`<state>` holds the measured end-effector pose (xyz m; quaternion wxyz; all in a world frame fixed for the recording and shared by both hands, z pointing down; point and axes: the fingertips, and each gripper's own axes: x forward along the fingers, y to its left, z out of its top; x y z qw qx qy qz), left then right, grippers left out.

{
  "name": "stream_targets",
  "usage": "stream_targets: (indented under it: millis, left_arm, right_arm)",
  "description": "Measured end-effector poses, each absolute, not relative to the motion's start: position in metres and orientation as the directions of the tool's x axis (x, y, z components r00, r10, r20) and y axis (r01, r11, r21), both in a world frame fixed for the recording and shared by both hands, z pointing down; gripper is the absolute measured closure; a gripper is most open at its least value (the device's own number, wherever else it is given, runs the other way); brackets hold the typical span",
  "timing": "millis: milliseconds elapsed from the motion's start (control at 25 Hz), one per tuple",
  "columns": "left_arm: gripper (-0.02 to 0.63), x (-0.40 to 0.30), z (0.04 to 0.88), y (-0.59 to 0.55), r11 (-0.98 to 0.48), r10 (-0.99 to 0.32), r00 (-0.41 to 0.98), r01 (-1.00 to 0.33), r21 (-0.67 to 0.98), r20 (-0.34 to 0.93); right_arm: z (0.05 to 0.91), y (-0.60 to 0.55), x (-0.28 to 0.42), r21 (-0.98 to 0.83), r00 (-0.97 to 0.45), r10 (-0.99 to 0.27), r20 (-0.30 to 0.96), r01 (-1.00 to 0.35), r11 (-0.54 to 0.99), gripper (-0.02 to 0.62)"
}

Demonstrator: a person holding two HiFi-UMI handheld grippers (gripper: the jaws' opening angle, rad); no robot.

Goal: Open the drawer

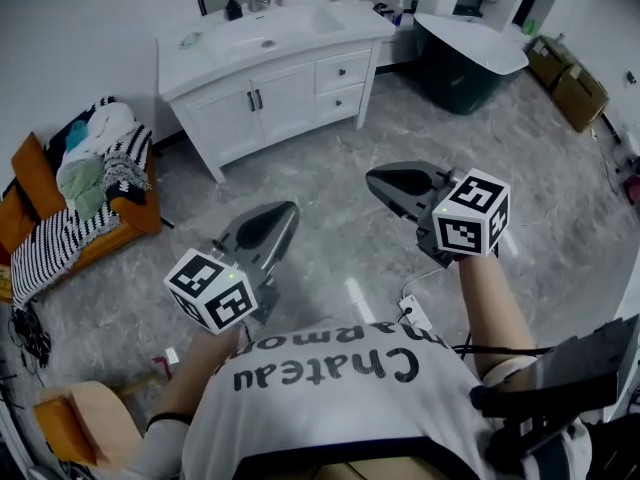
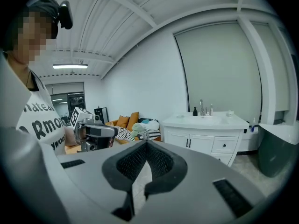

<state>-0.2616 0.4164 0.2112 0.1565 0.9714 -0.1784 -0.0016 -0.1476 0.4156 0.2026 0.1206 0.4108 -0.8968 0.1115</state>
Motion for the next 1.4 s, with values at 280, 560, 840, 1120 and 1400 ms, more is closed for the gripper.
stream_targets:
  millis: [280,560,840,1120,1400]
  left_arm:
    - [0.598,-0.222,0.223,0.400,-0.890,-0.314,0.946,-0.322,0.323,0.078]
    - [0.598,-0.188,0.227,0.375,-0.895,-0.283,0.954,-0.301,0.330,0.102]
    - [0.598,-0.152,0.233,0.327,-0.903,-0.244,0.963,-0.268,0.335,0.111]
    - [0.598,-0.121,0.233,0.234,-0.902,-0.221,0.967,-0.251,0.351,0.125]
    - [0.599,-0.092,0.230,0.144,-0.912,-0.184,0.975,-0.218,0.348,0.128]
  right_arm:
    - [0.219,0.400,-0.119,-0.126,-0.632,-0.714,0.301,-0.769,0.627,0.588]
    - [0.228,0.379,-0.103,-0.135,-0.631,-0.710,0.314,-0.769,0.624,0.588]
    - [0.237,0.335,-0.073,-0.153,-0.614,-0.721,0.321,-0.785,0.600,0.588]
    - [0.233,0.249,-0.047,-0.209,-0.617,-0.728,0.299,-0.786,0.581,0.588]
    - [0.237,0.162,-0.022,-0.218,-0.597,-0.736,0.318,-0.802,0.556,0.588]
